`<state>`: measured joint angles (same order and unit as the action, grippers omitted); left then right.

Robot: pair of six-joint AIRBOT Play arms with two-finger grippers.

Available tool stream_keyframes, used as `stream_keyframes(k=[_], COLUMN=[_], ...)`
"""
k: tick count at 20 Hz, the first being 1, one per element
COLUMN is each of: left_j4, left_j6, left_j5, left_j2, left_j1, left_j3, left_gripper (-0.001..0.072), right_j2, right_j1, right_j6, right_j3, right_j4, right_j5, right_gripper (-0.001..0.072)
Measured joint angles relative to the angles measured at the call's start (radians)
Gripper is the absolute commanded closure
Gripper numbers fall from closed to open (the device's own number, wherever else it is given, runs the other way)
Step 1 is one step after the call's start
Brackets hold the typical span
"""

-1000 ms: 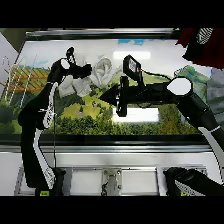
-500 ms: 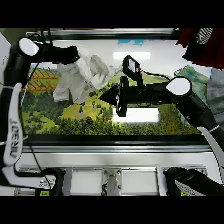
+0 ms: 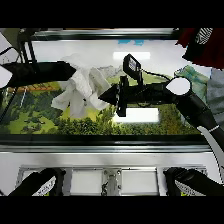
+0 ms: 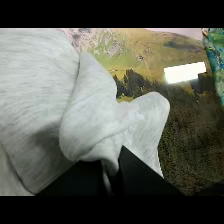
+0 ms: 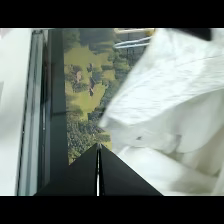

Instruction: Fold the clothes and pants, and hang the long-sleeved shirts on hangers.

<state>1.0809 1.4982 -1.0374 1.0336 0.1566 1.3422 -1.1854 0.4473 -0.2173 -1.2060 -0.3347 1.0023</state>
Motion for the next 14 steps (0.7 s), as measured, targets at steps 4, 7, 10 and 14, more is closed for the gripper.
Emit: stream_keyframes(k=[4,7,10,14], left_j4=[0.0,-0.003,-0.008,-0.01], left_j6=[0.003,0.034,0.076,0.11], left_j5=[0.017,0.023,0.053,0.163], left_j2=[-0.108,-0.158,-0.187,-0.153], left_j1=[0.0,0.003,0.052,0.237], left_j3=[-0.089,-0.142,-0.129,0.045], left_gripper=[0.0684,0.0685,0.0685,0.0685], right_j2=[0.0,0.011,0.083,0.248], right_j1=[0.0,-0.008,-0.056,-0.203], right_j6=[0.0,-0.039,-0.169,-0.449], right_j3=[0.0,0.0,-0.001,-0.002], right_j4=[0.056,0.08,-0.028,-0.321], right_j5=[0.0,-0.011,-0.104,-0.222], right_gripper=[0.0689,0.069,0.069,0.069])
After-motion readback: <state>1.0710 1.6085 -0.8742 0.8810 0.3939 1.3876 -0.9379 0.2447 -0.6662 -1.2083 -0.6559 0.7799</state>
